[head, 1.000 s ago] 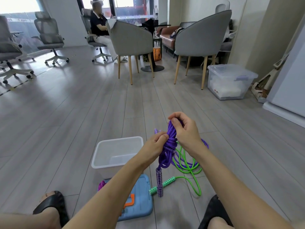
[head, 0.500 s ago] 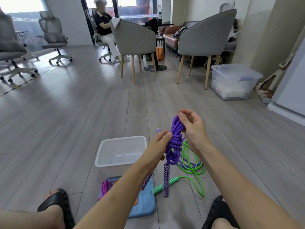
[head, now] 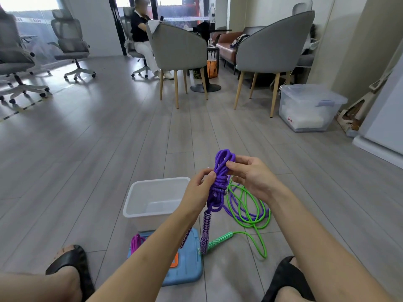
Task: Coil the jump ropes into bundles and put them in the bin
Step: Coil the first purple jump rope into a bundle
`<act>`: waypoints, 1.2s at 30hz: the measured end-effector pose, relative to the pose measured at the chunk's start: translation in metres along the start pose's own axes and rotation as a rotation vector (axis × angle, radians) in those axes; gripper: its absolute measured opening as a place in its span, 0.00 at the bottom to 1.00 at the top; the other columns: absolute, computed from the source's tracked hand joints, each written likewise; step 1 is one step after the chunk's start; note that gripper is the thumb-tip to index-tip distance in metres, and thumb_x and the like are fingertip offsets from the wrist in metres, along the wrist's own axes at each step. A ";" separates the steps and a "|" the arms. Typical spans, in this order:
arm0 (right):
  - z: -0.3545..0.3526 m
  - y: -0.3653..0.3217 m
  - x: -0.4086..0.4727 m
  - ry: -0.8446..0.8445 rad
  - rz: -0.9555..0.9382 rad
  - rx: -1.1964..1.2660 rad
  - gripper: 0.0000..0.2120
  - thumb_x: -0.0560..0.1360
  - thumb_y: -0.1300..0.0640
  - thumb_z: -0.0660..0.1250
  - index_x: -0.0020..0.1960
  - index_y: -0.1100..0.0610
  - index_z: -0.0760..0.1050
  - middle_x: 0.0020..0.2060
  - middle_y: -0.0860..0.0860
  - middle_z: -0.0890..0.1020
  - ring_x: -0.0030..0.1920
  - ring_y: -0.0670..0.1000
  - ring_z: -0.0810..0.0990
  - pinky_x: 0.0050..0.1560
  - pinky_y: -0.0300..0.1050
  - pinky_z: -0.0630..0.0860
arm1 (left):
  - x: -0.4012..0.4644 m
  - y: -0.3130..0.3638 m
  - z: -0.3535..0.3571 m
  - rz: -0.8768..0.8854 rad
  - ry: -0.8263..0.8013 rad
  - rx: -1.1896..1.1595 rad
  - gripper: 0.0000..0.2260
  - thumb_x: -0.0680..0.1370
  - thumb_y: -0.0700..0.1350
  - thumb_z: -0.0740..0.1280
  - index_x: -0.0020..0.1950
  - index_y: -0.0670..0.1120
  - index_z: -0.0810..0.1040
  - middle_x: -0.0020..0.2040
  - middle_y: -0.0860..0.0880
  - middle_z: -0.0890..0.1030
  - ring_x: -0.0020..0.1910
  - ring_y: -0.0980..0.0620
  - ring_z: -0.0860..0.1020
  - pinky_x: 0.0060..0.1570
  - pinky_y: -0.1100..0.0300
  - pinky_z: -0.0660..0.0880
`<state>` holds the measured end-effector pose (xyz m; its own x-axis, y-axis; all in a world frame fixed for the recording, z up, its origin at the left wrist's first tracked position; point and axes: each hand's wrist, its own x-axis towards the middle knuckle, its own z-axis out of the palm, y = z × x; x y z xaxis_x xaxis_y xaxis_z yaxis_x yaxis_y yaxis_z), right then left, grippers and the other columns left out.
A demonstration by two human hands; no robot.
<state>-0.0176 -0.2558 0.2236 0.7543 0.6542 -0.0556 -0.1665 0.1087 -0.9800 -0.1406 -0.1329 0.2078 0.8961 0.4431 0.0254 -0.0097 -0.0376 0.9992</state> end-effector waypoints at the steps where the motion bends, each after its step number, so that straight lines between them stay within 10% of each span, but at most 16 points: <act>1: 0.001 0.000 -0.001 0.009 -0.006 0.007 0.07 0.79 0.61 0.70 0.56 0.58 0.84 0.48 0.55 0.88 0.44 0.49 0.86 0.45 0.42 0.74 | -0.001 0.001 -0.001 0.005 -0.007 0.009 0.10 0.85 0.43 0.60 0.61 0.41 0.77 0.41 0.49 0.80 0.27 0.65 0.75 0.28 0.72 0.69; 10: 0.007 0.006 0.005 0.135 -0.162 -0.206 0.06 0.79 0.64 0.70 0.53 0.57 0.84 0.43 0.57 0.86 0.44 0.51 0.81 0.48 0.49 0.75 | 0.009 -0.013 -0.005 0.037 -0.010 0.132 0.06 0.82 0.53 0.66 0.56 0.60 0.81 0.48 0.49 0.86 0.50 0.48 0.84 0.58 0.45 0.80; 22: 0.013 0.001 0.004 0.359 -0.108 -0.190 0.08 0.77 0.64 0.71 0.39 0.62 0.80 0.25 0.49 0.77 0.22 0.43 0.73 0.29 0.39 0.68 | 0.008 -0.025 -0.003 0.083 -0.111 0.151 0.07 0.83 0.50 0.65 0.61 0.56 0.78 0.48 0.43 0.85 0.50 0.41 0.83 0.54 0.45 0.81; 26: 0.023 0.003 0.003 0.374 -0.225 -0.210 0.03 0.76 0.63 0.72 0.43 0.58 0.83 0.31 0.50 0.83 0.29 0.45 0.78 0.32 0.37 0.74 | 0.003 -0.027 -0.005 0.030 -0.087 0.069 0.09 0.84 0.50 0.65 0.63 0.51 0.78 0.45 0.48 0.85 0.43 0.51 0.81 0.42 0.59 0.77; 36: 0.030 0.029 -0.003 -0.104 -0.126 -0.244 0.14 0.78 0.60 0.73 0.63 0.56 0.81 0.53 0.52 0.88 0.52 0.47 0.86 0.54 0.40 0.79 | -0.009 -0.028 -0.034 -0.072 0.058 -0.228 0.12 0.83 0.52 0.65 0.63 0.48 0.75 0.42 0.48 0.84 0.33 0.54 0.76 0.34 0.57 0.69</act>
<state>-0.0440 -0.2326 0.2011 0.6883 0.7213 0.0769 0.0916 0.0188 -0.9956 -0.1638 -0.1056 0.1810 0.8710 0.4887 -0.0511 -0.0525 0.1959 0.9792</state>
